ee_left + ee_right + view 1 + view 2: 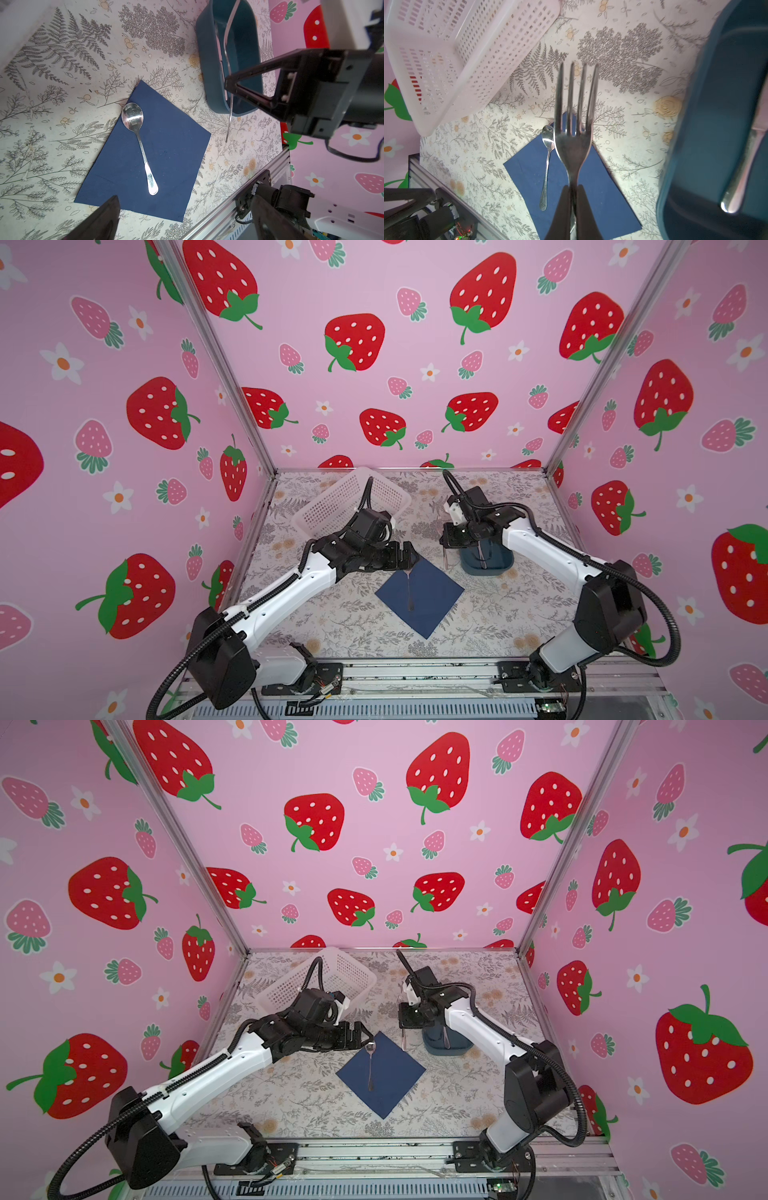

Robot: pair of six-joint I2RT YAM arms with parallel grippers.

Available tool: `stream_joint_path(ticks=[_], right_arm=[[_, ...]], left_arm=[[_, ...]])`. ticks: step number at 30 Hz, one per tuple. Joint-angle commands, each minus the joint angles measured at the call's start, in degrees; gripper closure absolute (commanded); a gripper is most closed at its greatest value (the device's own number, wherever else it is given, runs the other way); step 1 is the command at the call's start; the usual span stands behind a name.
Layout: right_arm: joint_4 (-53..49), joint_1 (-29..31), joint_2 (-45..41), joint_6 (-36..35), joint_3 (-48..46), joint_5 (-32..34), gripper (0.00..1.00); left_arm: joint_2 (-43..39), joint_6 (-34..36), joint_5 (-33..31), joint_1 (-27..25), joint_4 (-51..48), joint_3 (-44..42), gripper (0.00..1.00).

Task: Place the utensils on the paper napkin and roll it up
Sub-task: 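Lift the fork and carry it over the napkin beside the spoon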

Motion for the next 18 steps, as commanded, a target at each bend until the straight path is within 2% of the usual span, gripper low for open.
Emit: stream_joint_path(ticks=[1,18], right_arm=[[3.22,1.88,0.82,4.13,-2.59,-0.99,0.97],[12.2,11.23,9.94,13.19,-9.87,-1.32,0.97]], left_arm=[[-2.18,-1.07,-2.95,-0.1,-0.64,-1.51,0.01],[-8.79,-2.17,-6.17,0.6,-1.94,-6.72,0.01]])
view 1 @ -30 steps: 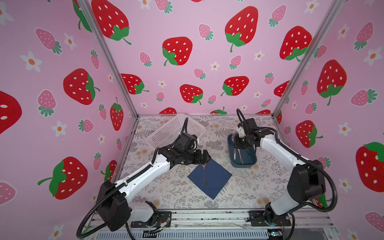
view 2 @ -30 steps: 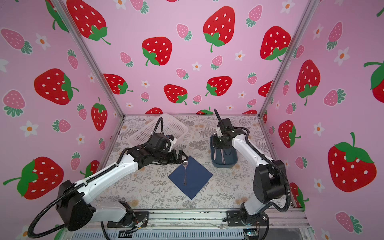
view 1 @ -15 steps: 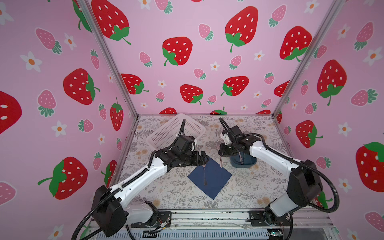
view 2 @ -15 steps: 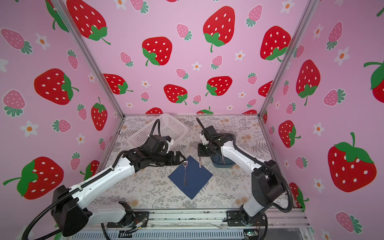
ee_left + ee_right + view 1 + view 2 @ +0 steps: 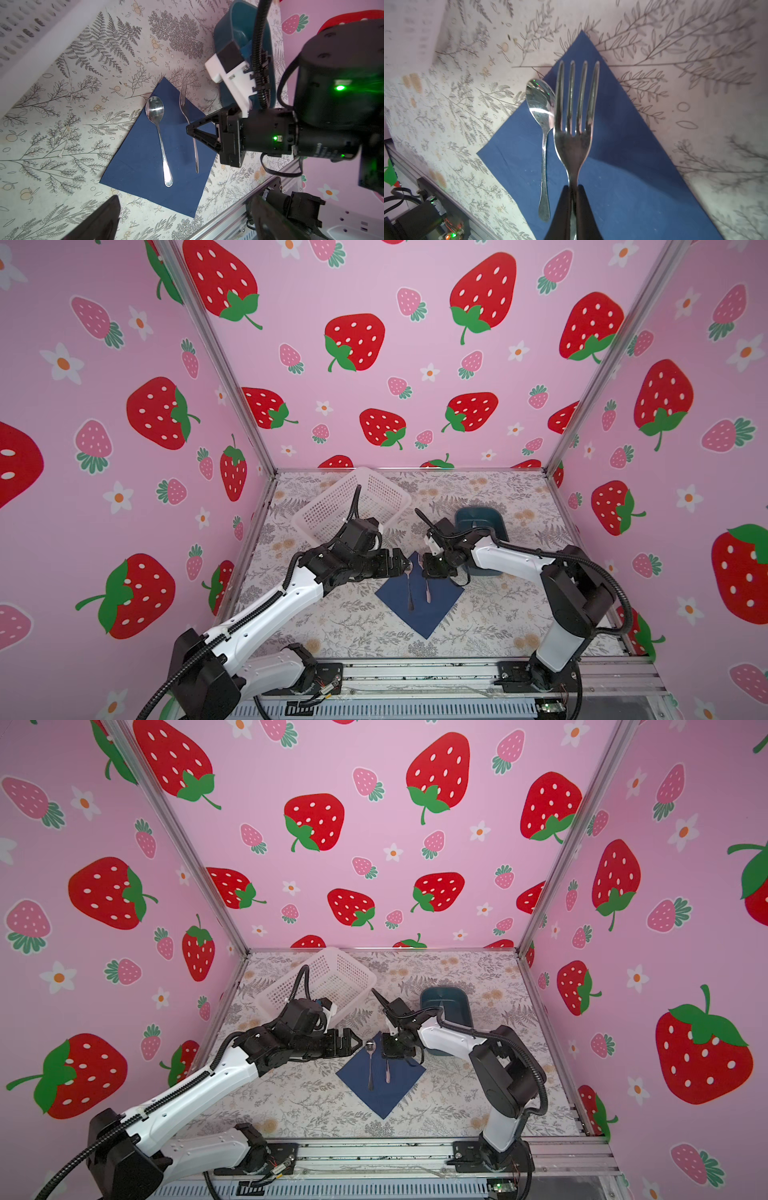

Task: Place the utensils on the paper napkin and roll it up
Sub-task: 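Lift the fork and carry it over the napkin beside the spoon, then lower the fork onto the napkin next to the spoon and release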

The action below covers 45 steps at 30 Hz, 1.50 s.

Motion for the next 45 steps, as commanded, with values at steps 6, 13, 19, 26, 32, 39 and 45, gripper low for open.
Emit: stream_joint_path(ticks=[6,13,19,26,32,39,45], right_arm=[[2.34,2.01,2.76,3.21,0.13,0.39,0.96],[3.96,2.36,5.26,4.8,0.29,-0.21,0.95],[3.46,2.6,5.69,5.08,1.18,0.93,0.94],[2.7,2.82,4.85,4.89,1.35,1.07,0.93],[2.35,3.37,4.63,4.84,1.97,1.28,0.92],[2.46,3.48,4.76,5.67,1.8,3.06,0.87],[2.96,3.48,3.88,6.13,1.2,3.92,0.84]], left_arm=[[-2.62,-0.6,-2.16,0.49,-1.27,-1.47,0.01],[-3.27,-0.6,-2.19,0.63,-1.44,-1.93,0.01],[-3.25,-0.48,-2.2,0.79,-1.5,-2.03,0.01],[-2.87,-0.24,-1.76,1.09,-1.59,-1.79,0.01],[-2.59,-0.22,-1.4,1.16,-1.65,-1.67,0.01],[-2.56,0.21,-1.18,1.33,-2.12,-1.3,0.01],[-2.11,0.2,-0.61,1.42,-1.91,-1.3,0.01]])
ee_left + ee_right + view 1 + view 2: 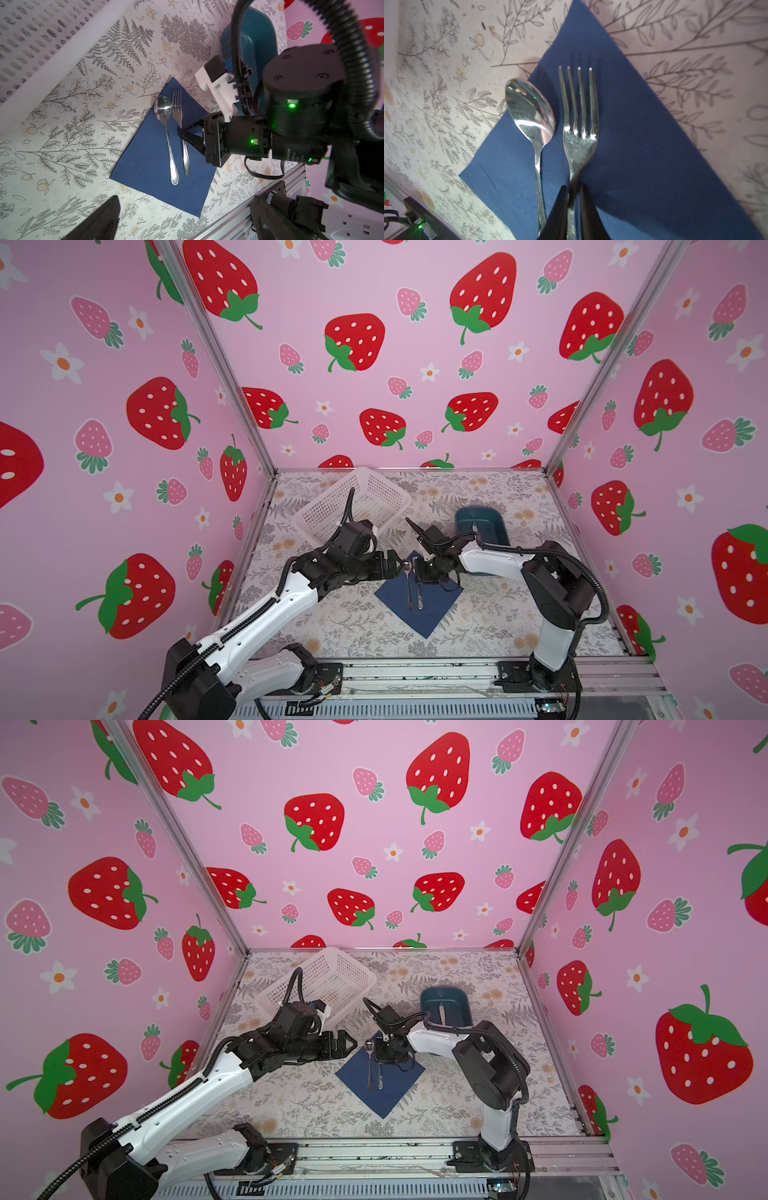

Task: Place the utensils on the paper napkin and roll it up
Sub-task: 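Lower the fork onto the napkin next to the spoon and release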

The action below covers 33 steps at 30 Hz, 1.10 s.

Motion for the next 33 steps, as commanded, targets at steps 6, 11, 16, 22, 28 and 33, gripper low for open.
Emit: stream_joint_path(ticks=[6,11,16,22,28,33], right_arm=[[0.12,0.35,-1.69,1.18,-0.03,0.62,0.85],[2.35,0.33,-2.31,0.59,-1.05,-1.54,0.86],[2.97,0.34,-2.19,0.32,-1.53,-2.38,0.85],[2.02,0.38,-2.38,0.44,-1.31,-1.95,0.85],[1.53,0.36,-2.85,1.58,-1.97,-1.34,0.86],[1.71,0.34,-3.4,3.37,-3.26,-1.18,0.88]], left_arm=[[0.79,0.31,0.95,0.26,-1.49,0.75,0.01],[1.34,0.53,1.36,0.32,-1.73,1.15,0.01],[1.84,0.17,1.8,0.32,-1.47,1.36,0.01],[1.98,-0.12,1.88,0.28,-1.31,1.54,0.01],[2.5,-0.31,2.33,0.37,-1.07,1.63,0.01],[2.77,-0.4,2.33,0.32,-0.99,1.59,0.01]])
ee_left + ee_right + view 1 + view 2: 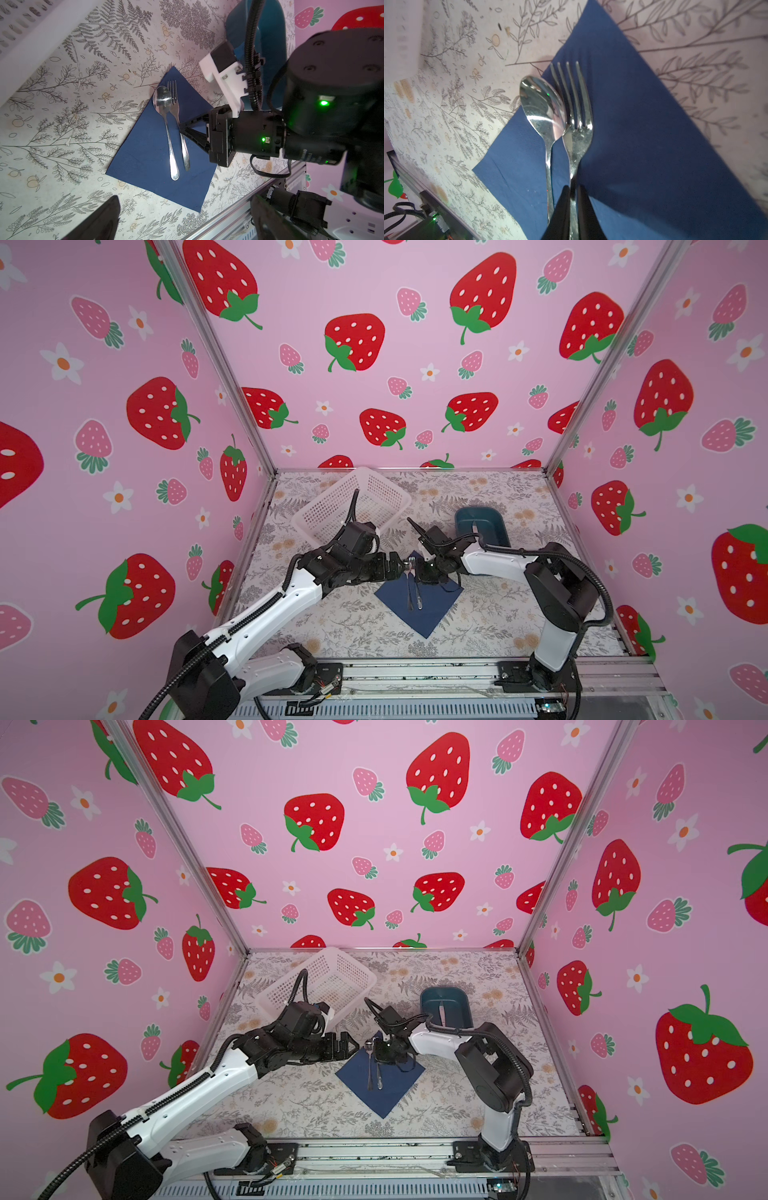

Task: Place the utensils on the paper napkin and roll it up
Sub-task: 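Lower the fork onto the napkin next to the spoon and release, then move the right gripper back over the knife in the teal tray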

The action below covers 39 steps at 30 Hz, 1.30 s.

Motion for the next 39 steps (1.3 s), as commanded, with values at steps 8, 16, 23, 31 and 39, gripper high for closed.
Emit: stream_joint_path(ticks=[8,16,23,31,39], right_arm=[[1.33,0.35,-3.79,2.63,-2.29,-0.81,0.89],[1.33,0.06,-6.22,1.78,-1.47,-0.24,0.82],[-0.47,-1.26,-11.84,1.16,-2.32,8.08,0.82],[-3.85,-10.04,-23.68,-1.15,-6.08,17.25,0.78],[-9.42,-24.58,-22.5,-11.66,-5.63,14.29,0.71]], left_arm=[[0.87,-0.42,0.43,0.21,-0.3,1.72,0.01],[1.46,-0.1,0.96,0.21,-0.14,1.97,0.01],[1.74,0.38,2.16,0.28,0.2,1.93,0.01],[4.56,0.64,6.37,0.09,2.96,2.48,0.01],[10.22,3.63,10.25,-1.64,3.43,6.79,0.01]])
